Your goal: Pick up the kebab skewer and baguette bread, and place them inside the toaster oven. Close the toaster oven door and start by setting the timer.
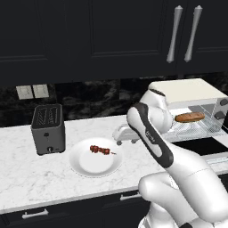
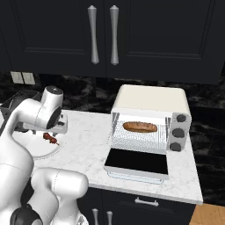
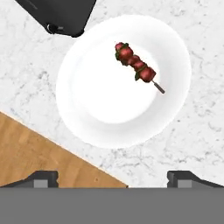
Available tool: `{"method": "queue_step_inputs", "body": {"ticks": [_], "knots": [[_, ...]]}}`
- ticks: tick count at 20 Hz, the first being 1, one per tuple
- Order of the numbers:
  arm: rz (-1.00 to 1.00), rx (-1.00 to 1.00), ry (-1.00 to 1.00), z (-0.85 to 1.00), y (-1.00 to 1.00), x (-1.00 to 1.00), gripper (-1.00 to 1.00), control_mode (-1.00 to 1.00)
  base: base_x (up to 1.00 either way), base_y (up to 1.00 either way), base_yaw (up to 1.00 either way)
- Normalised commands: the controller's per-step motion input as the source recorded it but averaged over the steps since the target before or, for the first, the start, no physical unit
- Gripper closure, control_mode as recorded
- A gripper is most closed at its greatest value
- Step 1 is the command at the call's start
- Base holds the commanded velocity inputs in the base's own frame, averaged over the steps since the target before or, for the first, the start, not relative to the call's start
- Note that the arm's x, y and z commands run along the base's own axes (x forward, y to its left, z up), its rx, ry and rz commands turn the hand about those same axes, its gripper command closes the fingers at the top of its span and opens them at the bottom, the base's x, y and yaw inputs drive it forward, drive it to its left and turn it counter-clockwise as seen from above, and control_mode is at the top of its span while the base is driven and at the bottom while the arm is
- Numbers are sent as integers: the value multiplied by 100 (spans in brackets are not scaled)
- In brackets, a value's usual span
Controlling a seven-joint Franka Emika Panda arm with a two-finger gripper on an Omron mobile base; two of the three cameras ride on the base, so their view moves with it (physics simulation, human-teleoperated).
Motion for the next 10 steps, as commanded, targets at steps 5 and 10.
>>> {"method": "queue_step_inputs", "body": {"ticks": [5, 10], "knots": [[49, -15, -10, -40, 46, 7, -100, -100, 0, 0, 0], [28, -17, -6, -49, 11, 42, -100, -100, 0, 0, 0]]}}
